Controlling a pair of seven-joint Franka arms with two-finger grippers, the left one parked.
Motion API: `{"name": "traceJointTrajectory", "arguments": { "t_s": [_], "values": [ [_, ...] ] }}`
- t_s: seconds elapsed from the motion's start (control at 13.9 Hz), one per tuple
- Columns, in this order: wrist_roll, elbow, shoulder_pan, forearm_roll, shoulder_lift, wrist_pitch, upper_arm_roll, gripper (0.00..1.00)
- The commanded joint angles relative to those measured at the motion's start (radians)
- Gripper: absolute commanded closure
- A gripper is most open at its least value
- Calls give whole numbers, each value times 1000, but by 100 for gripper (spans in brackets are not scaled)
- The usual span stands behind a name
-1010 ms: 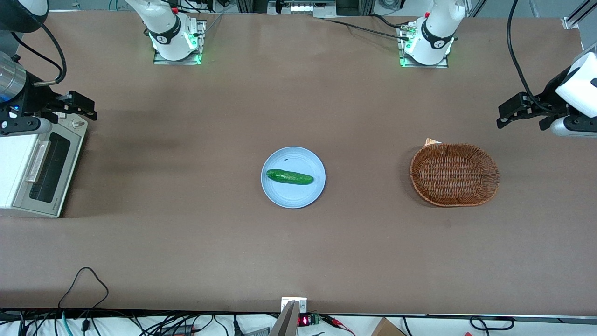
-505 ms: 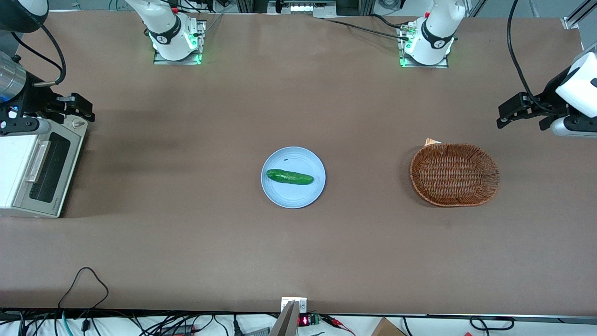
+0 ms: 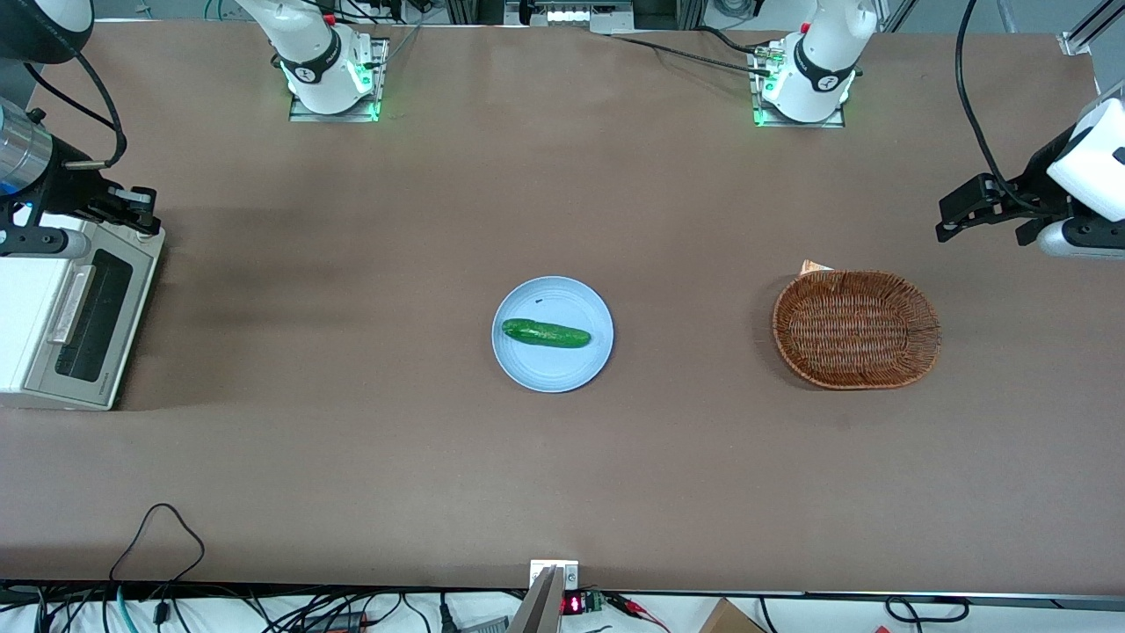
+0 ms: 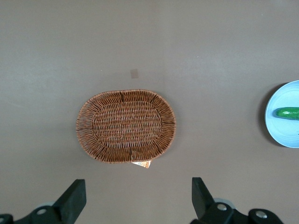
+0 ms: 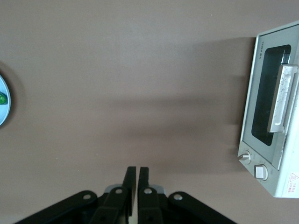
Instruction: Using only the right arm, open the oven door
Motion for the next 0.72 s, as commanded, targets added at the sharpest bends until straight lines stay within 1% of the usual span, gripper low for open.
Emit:
{"name": "traceJointTrajectory", "arguments": {
  "t_s": [0.0, 0.07, 0.14, 0.36, 0.58, 0.65],
  "values": [
    [14, 2, -7, 2, 11, -7, 9, 100],
    [4, 1, -6, -1, 20, -3, 9, 100],
    [3, -1, -6, -18, 35, 5, 8, 100],
    [13, -7, -6, -84, 81, 42, 6, 100],
    [15, -18, -6, -229, 135, 68, 6, 100],
    [15, -28, -9, -291, 154, 80, 2, 100]
  ]
}}
